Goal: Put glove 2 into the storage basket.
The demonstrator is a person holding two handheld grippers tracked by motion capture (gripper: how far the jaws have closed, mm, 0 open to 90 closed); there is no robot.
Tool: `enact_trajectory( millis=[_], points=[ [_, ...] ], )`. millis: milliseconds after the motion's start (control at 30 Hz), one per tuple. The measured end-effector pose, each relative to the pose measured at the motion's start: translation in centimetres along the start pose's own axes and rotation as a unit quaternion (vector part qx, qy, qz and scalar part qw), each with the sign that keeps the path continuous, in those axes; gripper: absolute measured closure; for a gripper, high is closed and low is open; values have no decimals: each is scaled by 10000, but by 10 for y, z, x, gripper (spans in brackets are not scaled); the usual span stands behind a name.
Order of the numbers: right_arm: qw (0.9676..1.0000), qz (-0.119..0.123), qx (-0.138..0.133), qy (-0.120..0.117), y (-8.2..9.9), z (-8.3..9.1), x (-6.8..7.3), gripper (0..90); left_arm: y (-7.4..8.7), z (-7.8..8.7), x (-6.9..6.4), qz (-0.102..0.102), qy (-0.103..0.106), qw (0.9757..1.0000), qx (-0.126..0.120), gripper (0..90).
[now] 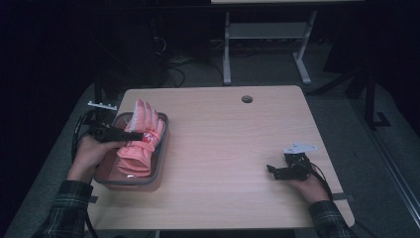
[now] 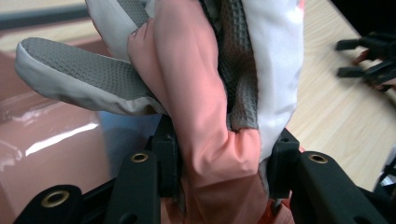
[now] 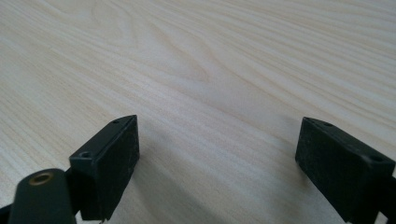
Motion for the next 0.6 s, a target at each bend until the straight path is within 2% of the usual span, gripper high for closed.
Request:
enact_trajectory(
  millis=[167,300,433,533,600],
  points=[
    [10000,-1,0,0,0,0,0,129,11,-18,11,22,-162,9995,275,563],
    [10000,0,0,0,0,0,0,130,25,-36,19,-12,-298,9978,589,558],
    [10000,1,-1,0,0,0,0,130,33,-43,25,142,-257,9982,517,557],
    [10000,-1,-2,1,0,0,0,130,34,-43,25,125,-225,9984,503,548],
    [10000,0,-2,0,0,0,0,129,33,-43,25,136,-189,9985,503,505]
  ],
)
Point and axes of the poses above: each handheld gripper's, and its own axes: z roughly backward along the jaws, y roughly out of its underside, x roughly to its left, the point moved 9 cm from there along -z, roughly forward along the jaws, and after that the axes turned 2 degrees about z, right-handed, at the moved point
